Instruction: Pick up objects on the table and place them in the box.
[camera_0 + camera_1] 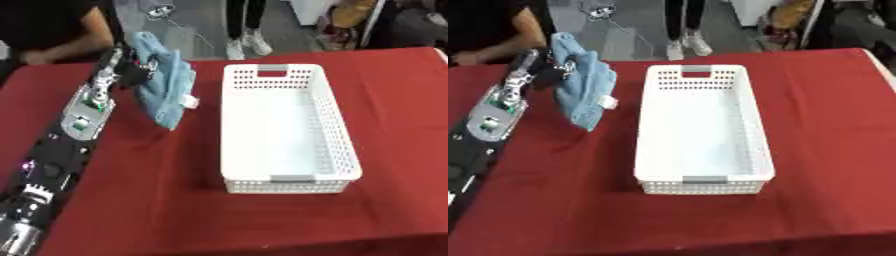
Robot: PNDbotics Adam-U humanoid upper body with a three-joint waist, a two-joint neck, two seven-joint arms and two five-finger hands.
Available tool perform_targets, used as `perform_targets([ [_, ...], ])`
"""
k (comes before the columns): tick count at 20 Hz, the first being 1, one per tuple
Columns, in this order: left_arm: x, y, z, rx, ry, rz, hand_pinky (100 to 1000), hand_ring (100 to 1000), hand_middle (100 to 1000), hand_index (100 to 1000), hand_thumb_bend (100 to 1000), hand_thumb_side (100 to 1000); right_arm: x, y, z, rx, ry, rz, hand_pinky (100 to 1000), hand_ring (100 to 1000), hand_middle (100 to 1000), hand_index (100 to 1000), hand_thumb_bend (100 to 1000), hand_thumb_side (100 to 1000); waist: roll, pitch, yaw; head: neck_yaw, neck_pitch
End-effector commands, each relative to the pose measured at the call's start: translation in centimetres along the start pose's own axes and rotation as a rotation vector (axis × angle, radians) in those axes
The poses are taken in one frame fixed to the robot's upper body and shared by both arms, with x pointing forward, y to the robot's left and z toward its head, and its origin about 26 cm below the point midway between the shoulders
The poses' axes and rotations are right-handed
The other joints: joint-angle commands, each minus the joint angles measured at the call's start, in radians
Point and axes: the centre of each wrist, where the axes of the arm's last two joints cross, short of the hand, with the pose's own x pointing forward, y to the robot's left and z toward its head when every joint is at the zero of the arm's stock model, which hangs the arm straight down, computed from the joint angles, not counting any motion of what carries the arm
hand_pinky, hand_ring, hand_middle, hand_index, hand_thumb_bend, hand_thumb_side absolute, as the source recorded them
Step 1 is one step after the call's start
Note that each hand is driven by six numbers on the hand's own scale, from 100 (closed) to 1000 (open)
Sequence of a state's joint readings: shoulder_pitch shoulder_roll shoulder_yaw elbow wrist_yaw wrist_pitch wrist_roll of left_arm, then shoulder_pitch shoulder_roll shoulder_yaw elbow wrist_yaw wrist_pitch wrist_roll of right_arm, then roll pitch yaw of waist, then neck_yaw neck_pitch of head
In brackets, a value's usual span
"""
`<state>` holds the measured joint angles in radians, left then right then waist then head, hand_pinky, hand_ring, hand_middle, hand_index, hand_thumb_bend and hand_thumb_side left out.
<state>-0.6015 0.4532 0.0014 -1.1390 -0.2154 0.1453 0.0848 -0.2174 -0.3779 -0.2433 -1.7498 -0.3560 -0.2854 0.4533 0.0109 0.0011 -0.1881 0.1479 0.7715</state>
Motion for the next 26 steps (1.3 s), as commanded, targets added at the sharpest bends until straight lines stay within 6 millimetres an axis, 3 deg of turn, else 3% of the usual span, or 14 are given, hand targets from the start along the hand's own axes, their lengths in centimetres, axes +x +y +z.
perform_targets([
  [1,3.1,1.1,-0.9,0.051,-0.102,0.047,100,100,100,100,100,472,0.6,-0.5,-0.4,0.007,-0.015,0.025,816,945,887,1000,100,918,-0.003,-0.012,-0.001,-0.008,-0.001],
  [13,9.4,-0.6,-2.3,0.024,-0.275,0.117,100,100,100,102,100,525,0.6,-0.4,-0.4,0.008,-0.014,0.017,816,945,887,1000,100,917,-0.003,-0.016,-0.007,-0.003,-0.001],
  [20,13.0,-3.3,-2.2,-0.08,-0.361,0.11,100,100,100,105,100,522,0.5,-0.3,-0.5,0.014,-0.015,0.012,815,945,887,1000,100,917,-0.004,-0.017,-0.009,0.006,-0.001],
  [26,14.4,-5.6,-1.8,-0.17,-0.375,0.069,100,100,100,106,100,495,0.5,-0.3,-0.6,0.008,-0.019,0.009,815,944,887,1000,100,917,-0.003,-0.016,-0.012,0.011,-0.001],
])
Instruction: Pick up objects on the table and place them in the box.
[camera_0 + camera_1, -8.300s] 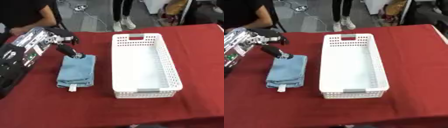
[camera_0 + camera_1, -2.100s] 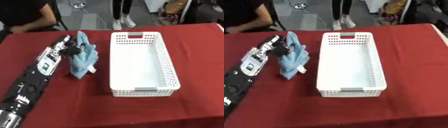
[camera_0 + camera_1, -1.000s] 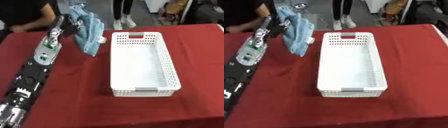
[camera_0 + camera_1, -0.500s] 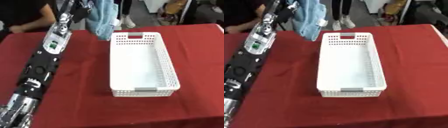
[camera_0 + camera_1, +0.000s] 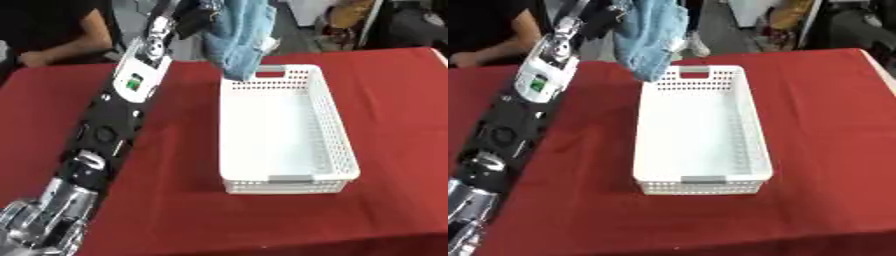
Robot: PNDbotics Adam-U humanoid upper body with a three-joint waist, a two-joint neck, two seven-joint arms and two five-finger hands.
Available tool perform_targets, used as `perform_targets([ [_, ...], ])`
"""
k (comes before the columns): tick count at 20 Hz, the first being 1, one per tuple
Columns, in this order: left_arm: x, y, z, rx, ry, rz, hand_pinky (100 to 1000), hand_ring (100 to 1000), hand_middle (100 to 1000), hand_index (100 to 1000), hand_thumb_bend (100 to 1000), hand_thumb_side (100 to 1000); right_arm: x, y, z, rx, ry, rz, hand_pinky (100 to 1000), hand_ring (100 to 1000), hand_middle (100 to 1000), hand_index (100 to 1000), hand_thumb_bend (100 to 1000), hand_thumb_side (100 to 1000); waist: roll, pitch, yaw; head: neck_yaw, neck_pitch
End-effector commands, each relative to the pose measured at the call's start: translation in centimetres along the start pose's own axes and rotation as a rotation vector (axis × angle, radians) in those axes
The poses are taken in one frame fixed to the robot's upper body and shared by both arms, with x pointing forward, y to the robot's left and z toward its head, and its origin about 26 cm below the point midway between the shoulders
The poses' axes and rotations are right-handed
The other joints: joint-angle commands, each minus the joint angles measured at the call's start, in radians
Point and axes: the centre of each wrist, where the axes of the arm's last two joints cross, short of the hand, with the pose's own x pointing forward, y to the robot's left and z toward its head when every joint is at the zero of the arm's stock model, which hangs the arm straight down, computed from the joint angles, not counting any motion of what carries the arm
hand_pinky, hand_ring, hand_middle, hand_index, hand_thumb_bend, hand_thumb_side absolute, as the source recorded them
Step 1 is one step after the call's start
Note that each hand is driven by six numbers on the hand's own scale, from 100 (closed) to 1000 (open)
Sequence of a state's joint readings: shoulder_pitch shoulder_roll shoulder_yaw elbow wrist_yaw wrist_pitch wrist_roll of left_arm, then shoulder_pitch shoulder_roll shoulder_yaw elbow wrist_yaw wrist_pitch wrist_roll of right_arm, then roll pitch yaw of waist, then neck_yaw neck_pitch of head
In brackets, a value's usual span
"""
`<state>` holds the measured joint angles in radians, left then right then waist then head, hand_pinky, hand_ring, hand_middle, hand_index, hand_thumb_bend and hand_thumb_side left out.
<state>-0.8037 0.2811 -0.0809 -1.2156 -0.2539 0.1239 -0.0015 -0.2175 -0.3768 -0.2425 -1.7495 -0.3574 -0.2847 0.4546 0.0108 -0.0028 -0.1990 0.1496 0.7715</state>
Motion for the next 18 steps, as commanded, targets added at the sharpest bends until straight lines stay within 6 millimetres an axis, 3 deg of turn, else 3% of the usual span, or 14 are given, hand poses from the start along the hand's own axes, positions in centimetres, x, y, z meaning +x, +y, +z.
perform_targets([
  [1,1.8,-0.3,-0.7,-0.025,-0.043,-0.025,100,100,100,106,100,494,0.6,-0.3,-0.6,0.006,-0.02,0.011,815,944,887,1000,100,919,-0.003,-0.012,-0.002,0.01,-0.001],
  [14,0.6,-4.8,-0.4,-0.153,0.007,-0.096,100,100,100,113,100,430,1.0,-0.3,-0.9,-0.015,-0.04,0.005,815,943,886,1000,100,948,-0.004,-0.006,-0.008,0.017,-0.001],
  [15,0.2,-5.2,-0.3,-0.163,0.017,-0.103,100,100,100,115,100,254,1.0,-0.3,-1.0,-0.015,-0.041,0.006,815,943,886,1000,100,948,-0.004,-0.006,-0.008,0.017,-0.001],
  [16,-0.1,-5.6,-0.2,-0.175,0.026,-0.11,100,100,100,115,100,416,1.1,-0.3,-1.0,-0.015,-0.043,0.007,815,943,886,1000,100,948,-0.004,-0.005,-0.008,0.017,-0.001],
  [18,-0.8,-6.4,0.0,-0.201,0.043,-0.132,100,100,100,121,100,399,1.1,-0.2,-1.0,-0.016,-0.046,0.008,815,942,886,1000,100,947,-0.004,-0.004,-0.008,0.018,-0.001],
])
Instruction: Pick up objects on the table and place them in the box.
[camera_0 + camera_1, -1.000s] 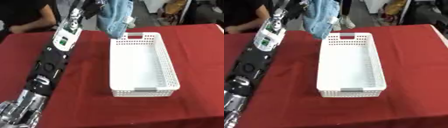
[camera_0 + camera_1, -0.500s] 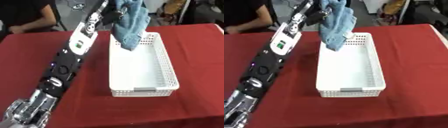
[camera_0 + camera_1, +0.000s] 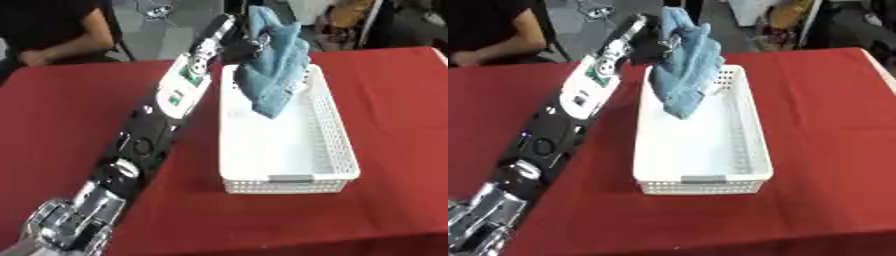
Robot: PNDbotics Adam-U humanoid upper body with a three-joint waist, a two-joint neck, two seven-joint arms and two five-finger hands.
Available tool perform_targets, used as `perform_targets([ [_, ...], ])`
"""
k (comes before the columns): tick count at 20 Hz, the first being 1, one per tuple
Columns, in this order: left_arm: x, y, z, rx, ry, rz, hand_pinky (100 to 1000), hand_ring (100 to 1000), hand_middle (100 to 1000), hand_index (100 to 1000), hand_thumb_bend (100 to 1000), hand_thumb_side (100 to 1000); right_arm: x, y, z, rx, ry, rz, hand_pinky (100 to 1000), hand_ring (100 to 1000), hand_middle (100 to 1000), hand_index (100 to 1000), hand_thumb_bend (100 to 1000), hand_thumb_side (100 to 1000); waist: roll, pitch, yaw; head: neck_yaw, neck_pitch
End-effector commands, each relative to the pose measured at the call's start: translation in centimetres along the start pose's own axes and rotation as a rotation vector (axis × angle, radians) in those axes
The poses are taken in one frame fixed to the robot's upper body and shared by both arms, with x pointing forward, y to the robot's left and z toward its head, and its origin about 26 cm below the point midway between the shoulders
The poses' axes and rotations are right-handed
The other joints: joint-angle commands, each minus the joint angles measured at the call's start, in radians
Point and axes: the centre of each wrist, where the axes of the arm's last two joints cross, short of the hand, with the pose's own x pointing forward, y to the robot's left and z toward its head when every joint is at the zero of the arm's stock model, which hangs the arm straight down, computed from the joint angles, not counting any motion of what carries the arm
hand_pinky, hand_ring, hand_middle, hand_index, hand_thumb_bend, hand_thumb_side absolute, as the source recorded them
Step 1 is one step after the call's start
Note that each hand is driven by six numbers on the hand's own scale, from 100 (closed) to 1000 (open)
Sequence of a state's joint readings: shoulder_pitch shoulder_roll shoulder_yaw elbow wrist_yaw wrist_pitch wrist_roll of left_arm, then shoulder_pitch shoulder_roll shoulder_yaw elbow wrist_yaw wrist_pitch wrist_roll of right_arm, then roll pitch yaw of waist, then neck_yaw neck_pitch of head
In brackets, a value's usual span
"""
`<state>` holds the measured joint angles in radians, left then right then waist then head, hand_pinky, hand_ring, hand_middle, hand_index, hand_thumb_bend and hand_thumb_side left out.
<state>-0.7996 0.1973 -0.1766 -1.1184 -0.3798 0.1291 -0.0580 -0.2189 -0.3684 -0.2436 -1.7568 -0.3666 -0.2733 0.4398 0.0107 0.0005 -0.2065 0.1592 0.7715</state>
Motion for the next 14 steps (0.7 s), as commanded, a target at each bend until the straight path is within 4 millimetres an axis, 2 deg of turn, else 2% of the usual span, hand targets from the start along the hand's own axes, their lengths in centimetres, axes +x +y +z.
perform_targets([
  [1,0.0,-0.7,-0.2,-0.03,0.0,-0.05,100,100,100,123,100,394,1.1,-0.4,-1.0,0.004,-0.044,0.026,815,942,886,1000,100,946,-0.004,-0.007,-0.001,0.009,-0.001],
  [3,-0.7,-1.5,-0.2,-0.056,0.019,-0.098,100,100,102,158,100,363,1.2,-0.4,-1.0,0.004,-0.048,0.027,815,942,886,1000,100,945,-0.003,-0.006,-0.001,0.009,-0.001],
  [4,-1.0,-1.8,-0.1,-0.068,0.027,-0.128,100,100,167,199,100,345,1.2,-0.3,-1.1,0.004,-0.049,0.027,815,942,886,1000,100,944,-0.003,-0.006,-0.001,0.008,-0.001],
  [5,-1.3,-2.0,0.0,-0.083,0.036,-0.166,100,100,187,214,100,347,1.3,-0.3,-1.1,0.005,-0.051,0.028,815,942,886,1000,100,944,-0.002,-0.006,-0.001,0.007,-0.001],
  [7,-1.8,-2.3,0.0,-0.111,0.045,-0.255,100,111,303,349,100,325,1.3,-0.3,-1.1,0.007,-0.052,0.029,815,942,886,1000,100,943,-0.001,-0.007,-0.001,0.006,-0.001],
  [8,-1.8,-2.4,0.0,-0.124,0.044,-0.307,126,254,415,465,100,291,1.3,-0.3,-1.1,0.007,-0.052,0.029,815,942,886,1000,100,942,-0.001,-0.007,-0.001,0.006,-0.001],
  [9,-1.8,-2.5,0.0,-0.144,0.035,-0.38,348,402,534,587,100,266,1.3,-0.3,-1.2,0.008,-0.053,0.029,815,942,886,1000,100,942,0.0,-0.007,-0.002,0.006,-0.001],
  [10,-1.6,-2.5,0.0,-0.161,0.021,-0.449,487,523,645,695,100,193,1.4,-0.3,-1.2,0.008,-0.053,0.029,815,942,886,1000,100,942,0.0,-0.007,-0.003,0.006,-0.001],
  [11,-1.4,-2.5,0.1,-0.184,0.0,-0.53,611,642,746,812,201,195,1.4,-0.3,-1.2,0.009,-0.053,0.029,815,942,886,1000,100,942,0.0,-0.007,-0.003,0.006,-0.001],
  [12,-1.1,-2.5,0.1,-0.2,-0.015,-0.591,722,760,829,904,380,274,1.4,-0.2,-1.2,0.009,-0.053,0.029,815,942,886,1000,100,942,0.001,-0.008,-0.003,0.006,-0.001],
  [13,-0.6,-2.4,0.1,-0.215,-0.042,-0.659,773,805,870,947,475,412,1.4,-0.2,-1.2,0.01,-0.052,0.03,815,942,886,1000,100,941,0.001,-0.008,-0.003,0.006,-0.001],
  [14,-0.3,-2.2,0.1,-0.225,-0.062,-0.71,796,825,892,973,528,497,1.4,-0.2,-1.2,0.01,-0.052,0.03,815,942,886,1000,100,942,0.001,-0.008,-0.003,0.006,-0.001],
])
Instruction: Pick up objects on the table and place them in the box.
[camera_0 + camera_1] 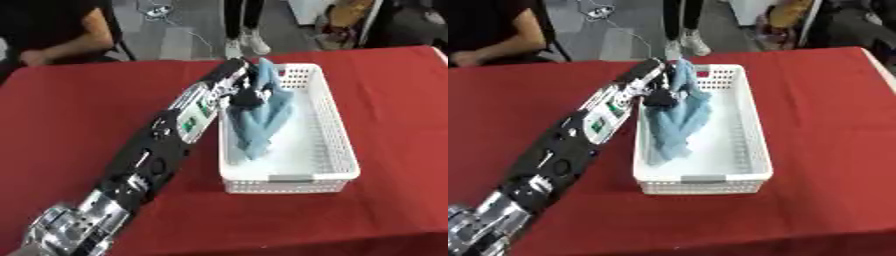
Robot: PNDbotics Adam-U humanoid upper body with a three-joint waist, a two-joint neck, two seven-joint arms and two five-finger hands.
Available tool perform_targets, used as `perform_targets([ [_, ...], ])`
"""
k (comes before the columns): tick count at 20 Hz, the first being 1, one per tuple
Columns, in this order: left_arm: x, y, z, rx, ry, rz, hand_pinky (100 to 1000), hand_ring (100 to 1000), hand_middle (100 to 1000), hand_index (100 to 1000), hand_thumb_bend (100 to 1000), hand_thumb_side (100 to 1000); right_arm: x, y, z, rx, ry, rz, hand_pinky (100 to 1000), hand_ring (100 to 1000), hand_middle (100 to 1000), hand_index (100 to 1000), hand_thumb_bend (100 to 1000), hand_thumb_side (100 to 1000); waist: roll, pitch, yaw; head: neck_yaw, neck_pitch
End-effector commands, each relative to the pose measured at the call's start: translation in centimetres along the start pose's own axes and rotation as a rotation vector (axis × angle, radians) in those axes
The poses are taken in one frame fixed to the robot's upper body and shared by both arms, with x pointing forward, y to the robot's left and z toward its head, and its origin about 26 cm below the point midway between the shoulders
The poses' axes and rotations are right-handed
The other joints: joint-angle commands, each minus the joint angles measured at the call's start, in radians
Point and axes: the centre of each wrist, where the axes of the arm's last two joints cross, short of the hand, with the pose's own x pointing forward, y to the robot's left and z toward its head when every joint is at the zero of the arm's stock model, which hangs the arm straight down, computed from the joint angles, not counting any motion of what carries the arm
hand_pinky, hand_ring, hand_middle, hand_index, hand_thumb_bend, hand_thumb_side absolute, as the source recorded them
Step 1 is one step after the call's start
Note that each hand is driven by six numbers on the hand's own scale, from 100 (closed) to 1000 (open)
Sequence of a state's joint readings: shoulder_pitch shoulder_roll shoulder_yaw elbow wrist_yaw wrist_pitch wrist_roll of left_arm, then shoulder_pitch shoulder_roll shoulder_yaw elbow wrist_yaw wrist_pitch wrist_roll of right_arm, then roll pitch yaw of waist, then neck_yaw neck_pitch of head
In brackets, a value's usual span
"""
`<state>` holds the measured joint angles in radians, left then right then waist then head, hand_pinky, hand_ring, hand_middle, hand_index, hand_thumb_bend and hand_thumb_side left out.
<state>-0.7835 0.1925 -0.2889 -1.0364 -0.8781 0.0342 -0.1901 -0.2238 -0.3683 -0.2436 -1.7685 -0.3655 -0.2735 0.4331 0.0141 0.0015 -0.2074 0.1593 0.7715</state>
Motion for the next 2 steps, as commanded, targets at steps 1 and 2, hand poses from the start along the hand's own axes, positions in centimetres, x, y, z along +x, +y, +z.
perform_targets([
  [1,0.68,2.48,0.12,0.013,-0.052,-0.199,809,840,902,982,572,546,1.01,-0.3,-0.87,0.011,-0.036,0.025,815,942,885,1000,100,942,-0.003,-0.009,-0.001,0.006,-0.001],
  [2,0.81,2.76,0.18,0.016,-0.061,-0.226,816,846,907,984,590,595,1.01,-0.3,-0.86,0.011,-0.036,0.025,815,942,885,1000,100,942,-0.003,-0.01,-0.001,0.006,-0.001],
])
